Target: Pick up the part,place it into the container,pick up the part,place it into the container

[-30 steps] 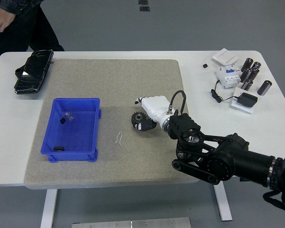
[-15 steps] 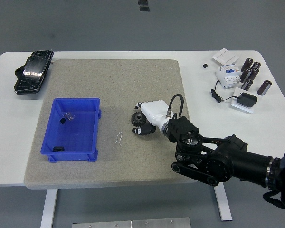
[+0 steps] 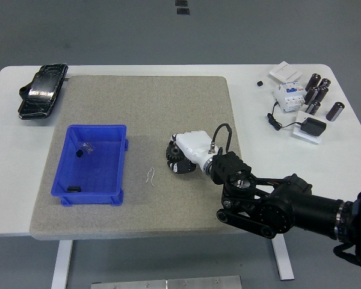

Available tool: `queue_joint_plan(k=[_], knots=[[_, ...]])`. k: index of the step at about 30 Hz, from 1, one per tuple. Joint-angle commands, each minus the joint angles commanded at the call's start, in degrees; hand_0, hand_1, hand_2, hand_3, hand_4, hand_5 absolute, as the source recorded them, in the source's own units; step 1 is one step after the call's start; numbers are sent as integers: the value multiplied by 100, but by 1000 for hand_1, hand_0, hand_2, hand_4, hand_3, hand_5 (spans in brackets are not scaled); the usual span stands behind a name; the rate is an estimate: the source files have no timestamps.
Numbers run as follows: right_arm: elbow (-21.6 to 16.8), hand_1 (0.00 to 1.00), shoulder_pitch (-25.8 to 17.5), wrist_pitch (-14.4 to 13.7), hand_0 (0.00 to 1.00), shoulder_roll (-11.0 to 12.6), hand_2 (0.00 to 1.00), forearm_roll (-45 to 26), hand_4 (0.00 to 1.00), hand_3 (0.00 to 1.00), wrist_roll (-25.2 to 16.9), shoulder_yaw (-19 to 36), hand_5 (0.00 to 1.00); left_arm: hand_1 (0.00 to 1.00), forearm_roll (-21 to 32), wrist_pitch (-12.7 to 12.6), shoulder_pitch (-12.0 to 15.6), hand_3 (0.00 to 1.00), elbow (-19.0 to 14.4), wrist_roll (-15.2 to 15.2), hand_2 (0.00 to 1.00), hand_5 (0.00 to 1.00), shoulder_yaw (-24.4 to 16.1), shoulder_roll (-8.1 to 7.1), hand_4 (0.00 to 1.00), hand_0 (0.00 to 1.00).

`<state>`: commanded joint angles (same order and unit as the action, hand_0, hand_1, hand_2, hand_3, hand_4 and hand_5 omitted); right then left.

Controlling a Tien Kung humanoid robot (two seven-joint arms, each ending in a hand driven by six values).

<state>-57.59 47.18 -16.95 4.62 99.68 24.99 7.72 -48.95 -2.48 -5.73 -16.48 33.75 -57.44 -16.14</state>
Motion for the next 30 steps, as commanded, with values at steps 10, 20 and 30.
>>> queue_joint_plan(k=[10, 20, 30], knots=[[-292, 408, 25, -129, 289, 68, 435, 222, 475, 566, 9, 174, 2, 717, 18, -19, -5, 631, 2, -23, 715, 420, 4, 5, 650, 744], [-1190, 413, 285, -336, 291, -156, 433, 571, 478, 567, 133, 385, 2, 717, -8, -23, 2, 630, -11, 10, 715, 423, -25, 2, 652, 744], [-1501, 513, 412, -791, 424, -462, 549, 675, 491, 628, 9, -96, 2, 717, -40, -19, -4, 631, -19, 37, 715, 438, -48, -16, 653, 744]])
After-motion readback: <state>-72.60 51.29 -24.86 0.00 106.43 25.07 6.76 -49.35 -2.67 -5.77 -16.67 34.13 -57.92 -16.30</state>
